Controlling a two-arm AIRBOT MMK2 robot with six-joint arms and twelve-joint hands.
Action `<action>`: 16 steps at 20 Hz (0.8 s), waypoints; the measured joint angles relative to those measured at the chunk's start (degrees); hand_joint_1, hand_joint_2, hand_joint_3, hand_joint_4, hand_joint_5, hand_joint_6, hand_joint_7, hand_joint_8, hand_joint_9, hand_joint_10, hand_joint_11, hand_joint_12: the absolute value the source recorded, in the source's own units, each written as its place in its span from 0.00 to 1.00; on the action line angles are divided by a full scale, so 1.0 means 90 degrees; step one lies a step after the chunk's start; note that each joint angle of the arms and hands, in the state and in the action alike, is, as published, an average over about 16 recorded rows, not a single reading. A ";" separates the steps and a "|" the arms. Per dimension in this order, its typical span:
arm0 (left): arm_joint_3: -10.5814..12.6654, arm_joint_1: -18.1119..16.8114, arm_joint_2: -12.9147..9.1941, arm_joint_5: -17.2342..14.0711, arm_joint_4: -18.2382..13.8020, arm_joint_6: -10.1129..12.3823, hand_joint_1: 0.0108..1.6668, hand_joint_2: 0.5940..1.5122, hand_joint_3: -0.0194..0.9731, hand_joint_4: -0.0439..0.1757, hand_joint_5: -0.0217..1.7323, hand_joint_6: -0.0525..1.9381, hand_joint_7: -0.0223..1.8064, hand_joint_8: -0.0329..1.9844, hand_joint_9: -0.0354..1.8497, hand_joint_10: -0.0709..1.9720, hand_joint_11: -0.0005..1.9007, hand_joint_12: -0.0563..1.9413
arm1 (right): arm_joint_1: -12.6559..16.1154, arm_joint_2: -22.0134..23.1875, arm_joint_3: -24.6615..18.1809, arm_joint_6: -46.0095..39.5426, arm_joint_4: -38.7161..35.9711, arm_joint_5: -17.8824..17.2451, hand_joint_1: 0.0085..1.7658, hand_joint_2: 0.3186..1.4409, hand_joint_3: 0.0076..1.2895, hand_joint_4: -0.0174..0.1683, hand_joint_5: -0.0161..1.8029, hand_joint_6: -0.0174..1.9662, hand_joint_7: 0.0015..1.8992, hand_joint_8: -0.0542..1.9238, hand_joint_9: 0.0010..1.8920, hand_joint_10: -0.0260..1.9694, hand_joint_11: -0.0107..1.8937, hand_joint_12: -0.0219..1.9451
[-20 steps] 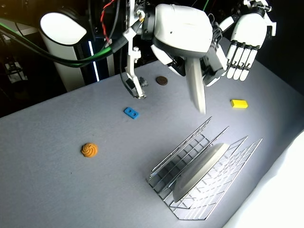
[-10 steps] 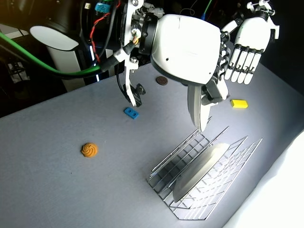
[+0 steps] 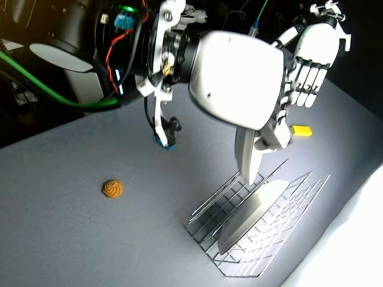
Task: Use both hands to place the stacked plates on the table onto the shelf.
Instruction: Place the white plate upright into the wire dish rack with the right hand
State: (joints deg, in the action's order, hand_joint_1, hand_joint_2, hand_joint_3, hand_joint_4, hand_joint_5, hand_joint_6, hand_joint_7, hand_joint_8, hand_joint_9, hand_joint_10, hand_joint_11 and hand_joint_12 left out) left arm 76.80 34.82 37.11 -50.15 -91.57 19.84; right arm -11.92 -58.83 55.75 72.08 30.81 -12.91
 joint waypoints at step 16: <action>0.0064 0.0089 0.0070 -0.0015 -0.0030 0.0015 0.00 0.46 0.04 0.20 0.02 0.03 0.02 0.02 0.03 0.04 0.01 0.03 | -0.0027 -0.0673 0.0773 0.0115 0.0613 0.0365 0.78 0.57 0.01 0.09 0.57 0.42 0.61 0.33 0.56 0.48 0.40 0.58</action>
State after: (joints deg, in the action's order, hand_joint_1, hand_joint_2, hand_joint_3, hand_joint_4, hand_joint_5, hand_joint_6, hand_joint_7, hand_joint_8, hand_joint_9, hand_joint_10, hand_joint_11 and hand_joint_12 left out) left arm 77.37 35.62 37.74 -50.29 -91.84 19.97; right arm -12.16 -64.89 62.70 73.12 36.33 -9.62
